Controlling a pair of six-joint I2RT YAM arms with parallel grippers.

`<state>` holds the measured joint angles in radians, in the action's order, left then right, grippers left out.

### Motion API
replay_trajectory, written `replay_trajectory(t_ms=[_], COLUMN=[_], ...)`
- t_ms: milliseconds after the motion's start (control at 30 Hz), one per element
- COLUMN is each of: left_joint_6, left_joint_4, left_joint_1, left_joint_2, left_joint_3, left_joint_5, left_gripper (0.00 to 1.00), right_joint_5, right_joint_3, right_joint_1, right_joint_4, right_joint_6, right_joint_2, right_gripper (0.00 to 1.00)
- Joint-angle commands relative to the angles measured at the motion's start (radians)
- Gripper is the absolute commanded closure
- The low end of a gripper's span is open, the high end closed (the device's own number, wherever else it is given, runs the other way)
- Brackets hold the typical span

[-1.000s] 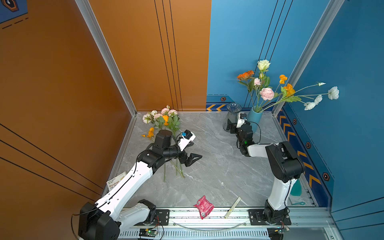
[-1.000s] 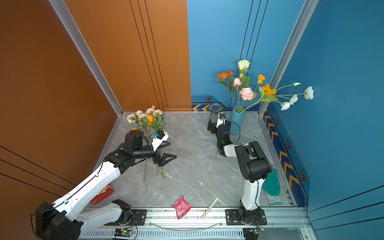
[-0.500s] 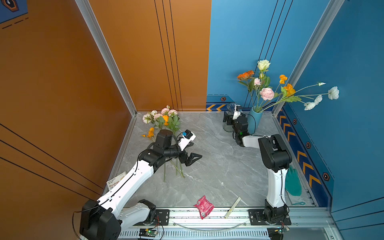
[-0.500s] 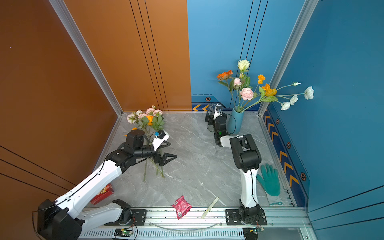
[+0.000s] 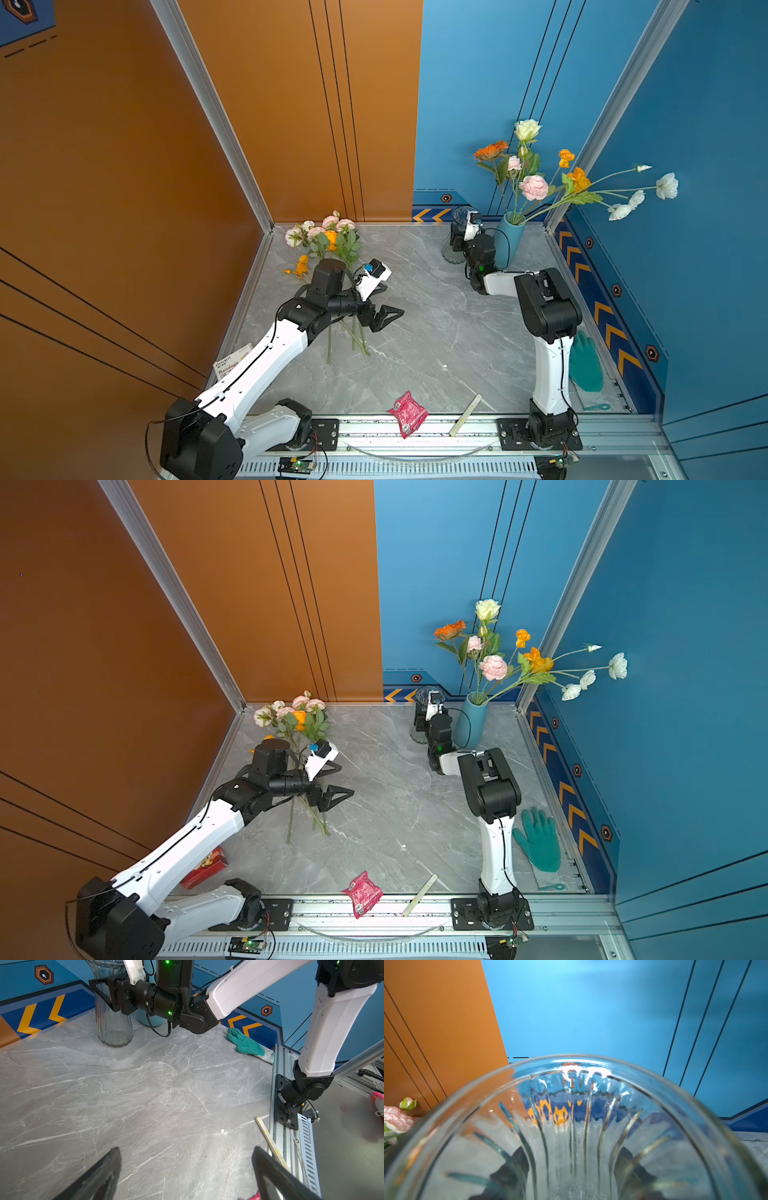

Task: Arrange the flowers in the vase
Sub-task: 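Release the blue vase and move the right gripper to the glass vase, then grasp the clear glass vase rim and pull it nearer the robot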

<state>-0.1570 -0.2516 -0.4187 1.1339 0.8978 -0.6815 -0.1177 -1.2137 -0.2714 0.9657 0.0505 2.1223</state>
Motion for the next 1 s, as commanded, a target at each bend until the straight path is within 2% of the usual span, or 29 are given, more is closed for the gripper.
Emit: replay_trajectory(t_ms=[0, 133, 267, 433, 567, 700, 867, 967], left_joint_6=[0.008, 0.013, 0.064, 0.297, 0.430, 0.519, 0.590, 0.597], left_joint_4=[0.005, 0.004, -0.029, -0.046, -0.138, -0.233, -0.246, -0.279], left_joint_1=[0.003, -0.006, -0.022, -0.057, -0.070, -0.071, -0.069, -0.068], left_joint_2=[0.000, -0.019, -0.054, -0.172, -0.285, -0.347, -0.379, -0.382], left_joint_3=[0.009, 0.007, 0.006, -0.061, -0.101, -0.124, -0.158, -0.161], left_joint_5=[-0.004, 0.018, 0.126, 0.252, 0.326, 0.315, 0.213, 0.207], left_gripper=[0.02, 0.02, 0.02, 0.02, 0.02, 0.02, 0.02, 0.02], right_joint_5=[0.056, 0.093, 0.092, 0.042, -0.014, -0.092, -0.125, -0.130], right_joint_3=[0.075, 0.180, 0.272, 0.387, 0.449, 0.506, 0.531, 0.546], right_joint_1=[-0.040, -0.098, -0.174, -0.305, -0.414, -0.517, -0.558, -0.568], right_joint_4=[0.059, 0.057, -0.005, -0.050, -0.039, 0.065, 0.101, 0.096], right_joint_6=[-0.019, 0.025, 0.060, 0.054, 0.028, 0.008, 0.012, 0.012], right_joint_2=[-0.115, -0.236, -0.360, -0.498, -0.551, -0.539, -0.519, -0.520], right_gripper=[0.45, 0.47, 0.49, 0.50, 0.49, 0.49, 0.49, 0.48])
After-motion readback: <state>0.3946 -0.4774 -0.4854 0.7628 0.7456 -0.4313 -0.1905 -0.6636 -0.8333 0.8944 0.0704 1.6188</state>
